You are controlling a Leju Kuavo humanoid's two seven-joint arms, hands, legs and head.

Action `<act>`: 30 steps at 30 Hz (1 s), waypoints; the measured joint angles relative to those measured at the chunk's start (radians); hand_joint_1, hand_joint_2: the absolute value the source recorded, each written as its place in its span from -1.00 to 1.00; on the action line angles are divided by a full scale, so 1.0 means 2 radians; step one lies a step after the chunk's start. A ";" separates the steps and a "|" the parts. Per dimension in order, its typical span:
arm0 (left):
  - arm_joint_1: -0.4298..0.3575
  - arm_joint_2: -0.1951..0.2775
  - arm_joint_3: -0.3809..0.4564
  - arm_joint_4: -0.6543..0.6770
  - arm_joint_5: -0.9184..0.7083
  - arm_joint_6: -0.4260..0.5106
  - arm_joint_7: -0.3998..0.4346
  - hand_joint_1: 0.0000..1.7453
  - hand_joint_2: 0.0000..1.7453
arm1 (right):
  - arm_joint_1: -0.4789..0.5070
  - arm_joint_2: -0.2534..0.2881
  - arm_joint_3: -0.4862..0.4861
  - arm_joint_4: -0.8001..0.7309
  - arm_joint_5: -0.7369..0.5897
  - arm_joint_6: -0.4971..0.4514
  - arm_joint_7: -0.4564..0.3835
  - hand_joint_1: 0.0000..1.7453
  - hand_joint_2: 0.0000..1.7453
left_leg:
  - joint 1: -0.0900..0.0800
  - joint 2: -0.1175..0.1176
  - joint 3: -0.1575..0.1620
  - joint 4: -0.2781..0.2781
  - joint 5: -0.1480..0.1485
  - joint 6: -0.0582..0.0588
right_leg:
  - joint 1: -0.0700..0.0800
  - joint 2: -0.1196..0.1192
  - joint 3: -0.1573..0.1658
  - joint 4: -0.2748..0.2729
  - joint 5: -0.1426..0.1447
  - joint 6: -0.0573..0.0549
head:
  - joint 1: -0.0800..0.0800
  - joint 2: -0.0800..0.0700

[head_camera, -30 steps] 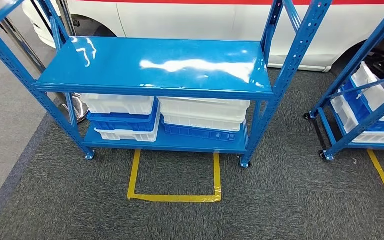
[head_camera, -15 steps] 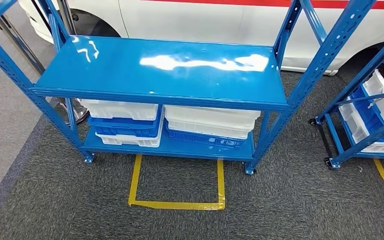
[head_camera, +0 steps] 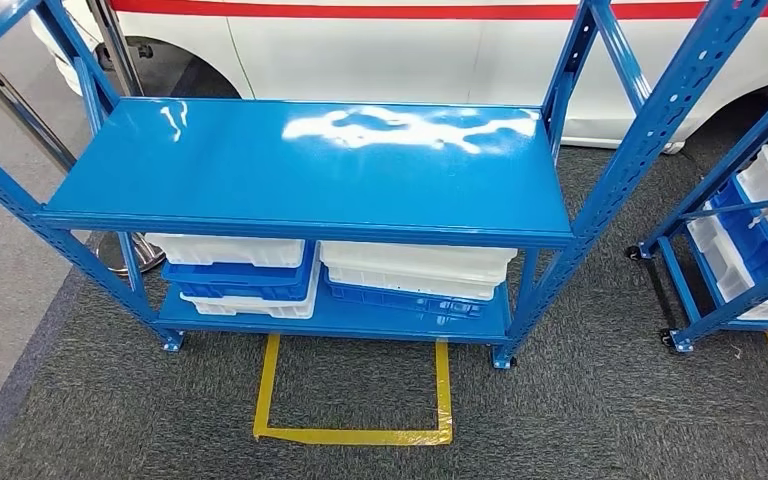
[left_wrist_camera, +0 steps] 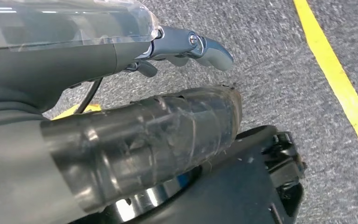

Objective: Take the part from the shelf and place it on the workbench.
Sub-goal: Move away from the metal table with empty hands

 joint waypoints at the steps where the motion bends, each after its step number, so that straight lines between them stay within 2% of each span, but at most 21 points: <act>1: 0.001 0.000 0.000 0.000 0.000 0.000 0.000 -1.00 -1.00 | 0.000 0.000 0.000 0.000 0.000 0.000 0.000 -1.00 -1.00 | 0.002 0.000 0.009 -0.032 0.023 -0.001 | -0.001 0.000 0.003 0.000 -0.003 0.003 | 0.000 0.000; 2: 0.001 0.000 0.000 0.000 0.000 0.000 0.000 -1.00 -1.00 | 0.000 0.000 0.000 0.000 0.000 0.000 0.000 -1.00 -1.00 | 0.001 0.001 0.017 -0.060 0.035 -0.001 | -0.001 0.000 0.006 0.001 -0.005 0.005 | 0.000 0.000; 3: 0.000 0.000 0.000 0.000 0.000 0.000 0.000 -1.00 -1.00 | 0.000 0.000 0.000 0.000 0.000 0.000 0.000 -1.00 -1.00 | 0.001 0.001 0.022 -0.079 0.041 0.001 | -0.001 0.000 0.007 0.002 -0.007 0.009 | 0.000 0.000; 5: 0.000 0.000 0.000 0.000 0.000 0.000 0.000 -1.00 -1.00 | -0.001 0.000 0.000 0.000 0.000 0.000 0.000 -1.00 -1.00 | -0.003 0.002 0.023 -0.086 0.039 0.009 | 0.000 0.000 0.008 0.003 -0.010 0.015 | 0.000 0.000; 7: 0.000 0.000 0.000 0.000 0.000 0.000 0.000 -1.00 -1.00 | -0.002 0.000 0.000 0.000 0.000 0.000 0.000 -1.00 -1.00 | -0.002 0.002 0.027 -0.088 0.049 0.018 | -0.001 0.000 0.010 0.006 -0.015 0.021 | 0.000 0.000; 8: 0.000 0.000 0.000 0.000 0.000 0.001 0.000 -1.00 -1.00 | -0.002 0.000 0.000 0.000 0.000 0.000 0.000 -1.00 -1.00 | -0.002 0.002 0.029 -0.090 0.051 0.021 | -0.001 0.000 0.007 0.015 -0.022 0.024 | 0.000 0.000; 9: 0.000 0.000 0.000 0.000 -0.001 0.003 0.001 -1.00 -1.00 | -0.002 0.000 0.000 0.000 0.000 0.000 0.000 -1.00 -1.00 | -0.001 0.003 0.030 -0.092 0.052 0.025 | -0.002 0.000 0.000 0.034 -0.035 0.025 | 0.000 0.000; 11: -0.001 0.000 0.000 0.000 -0.004 0.013 0.005 -1.00 -1.00 | -0.002 0.000 -0.001 0.000 0.000 0.000 0.001 -1.00 -1.00 | -0.002 0.004 0.029 -0.092 0.052 0.029 | -0.002 -0.001 -0.030 0.095 -0.066 0.028 | 0.000 0.000; 12: -0.001 0.000 -0.001 0.000 -0.006 0.021 0.009 -1.00 -1.00 | -0.002 0.000 -0.001 0.000 0.000 0.000 0.001 -1.00 -1.00 | -0.003 0.004 0.029 -0.092 0.052 0.030 | -0.002 -0.001 -0.044 0.124 -0.076 0.029 | 0.000 0.000; 13: -0.001 0.000 -0.001 0.000 -0.009 0.030 0.012 -1.00 -1.00 | -0.002 0.000 -0.001 0.000 0.000 0.000 0.002 -1.00 -1.00 | -0.004 0.004 0.030 -0.092 0.051 0.030 | -0.002 -0.001 -0.053 0.140 -0.077 0.029 | 0.000 0.000; 14: -0.001 0.000 -0.002 0.000 -0.011 0.038 0.015 -1.00 -1.00 | -0.002 0.000 -0.001 0.000 0.000 0.000 0.003 -1.00 -1.00 | -0.004 0.003 0.031 -0.092 0.050 0.030 | -0.002 -0.001 -0.053 0.137 -0.068 0.029 | 0.000 0.000; 15: -0.001 0.000 -0.002 0.000 -0.013 0.045 0.018 -1.00 -1.00 | -0.002 0.000 -0.001 0.000 0.001 0.000 0.004 -1.00 -1.00 | -0.005 0.003 0.032 -0.092 0.049 0.030 | -0.002 -0.001 -0.044 0.114 -0.051 0.027 | 0.000 0.000; 17: -0.001 -0.002 -0.004 0.000 -0.016 0.058 0.022 -1.00 -1.00 | -0.002 0.000 -0.001 0.000 0.002 -0.001 0.005 -1.00 -1.00 | -0.006 0.002 0.035 -0.092 0.047 0.028 | 0.001 -0.001 -0.013 0.046 -0.018 0.021 | 0.000 0.000; 19: -0.002 -0.004 -0.005 0.000 -0.019 0.070 0.027 -1.00 -1.00 | -0.003 0.000 -0.001 0.000 0.003 -0.001 0.005 -1.00 -1.00 | -0.008 0.001 0.035 -0.092 0.045 0.024 | 0.004 -0.001 0.003 0.008 -0.007 0.017 | 0.000 0.000; 20: -0.002 -0.005 -0.006 0.000 -0.020 0.076 0.029 -1.00 -1.00 | -0.003 0.000 -0.001 0.000 0.003 -0.001 0.006 -1.00 -0.50 | -0.008 0.002 0.035 -0.092 0.045 0.021 | 0.005 -0.001 0.004 0.004 -0.008 0.015 | 0.000 0.000; 23: -0.003 -0.006 -0.007 0.000 -0.021 0.086 0.033 -1.00 -1.00 | -0.003 0.001 -0.001 0.000 0.005 -0.001 0.006 -1.00 1.00 | -0.008 0.002 0.034 -0.087 0.039 0.013 | 0.001 -0.001 0.006 -0.003 -0.005 0.008 | -0.001 0.000; 25: -0.003 -0.006 -0.007 0.000 -0.021 0.087 0.033 -1.00 0.00 | -0.003 0.002 -0.002 0.000 0.006 0.004 0.006 -1.00 1.00 | -0.007 0.002 0.016 -0.046 0.012 0.009 | -0.001 -0.003 0.008 -0.008 -0.003 0.002 | -0.001 0.000; 27: -0.003 -0.006 -0.007 0.000 -0.021 0.087 0.032 -1.00 1.00 | -0.003 0.002 -0.002 0.000 0.007 0.008 0.006 -1.00 1.00 | -0.004 0.002 -0.014 0.019 -0.018 0.003 | -0.001 -0.004 0.008 -0.008 -0.003 -0.002 | -0.002 0.000; 28: -0.003 -0.006 -0.007 0.000 -0.020 0.087 0.032 -1.00 1.00 | -0.003 0.002 -0.002 0.000 0.007 0.009 0.006 -1.00 1.00 | -0.002 0.002 -0.023 0.038 -0.022 0.000 | -0.001 -0.004 0.009 -0.008 -0.003 -0.002 | -0.002 0.000; 29: -0.002 -0.006 -0.007 0.000 -0.020 0.087 0.031 -1.00 1.00 | -0.003 0.002 -0.002 0.000 0.007 0.008 0.006 -1.00 1.00 | 0.001 0.002 -0.024 0.040 -0.017 -0.004 | -0.001 -0.004 0.009 -0.007 -0.004 -0.002 | -0.002 0.000; 30: -0.002 -0.006 -0.007 0.000 -0.021 0.086 0.030 -1.00 1.00 | -0.003 0.002 -0.002 0.000 0.007 0.008 0.006 -1.00 1.00 | 0.004 0.002 -0.016 0.022 -0.002 -0.007 | -0.002 -0.003 0.010 -0.006 -0.005 -0.001 | -0.002 0.000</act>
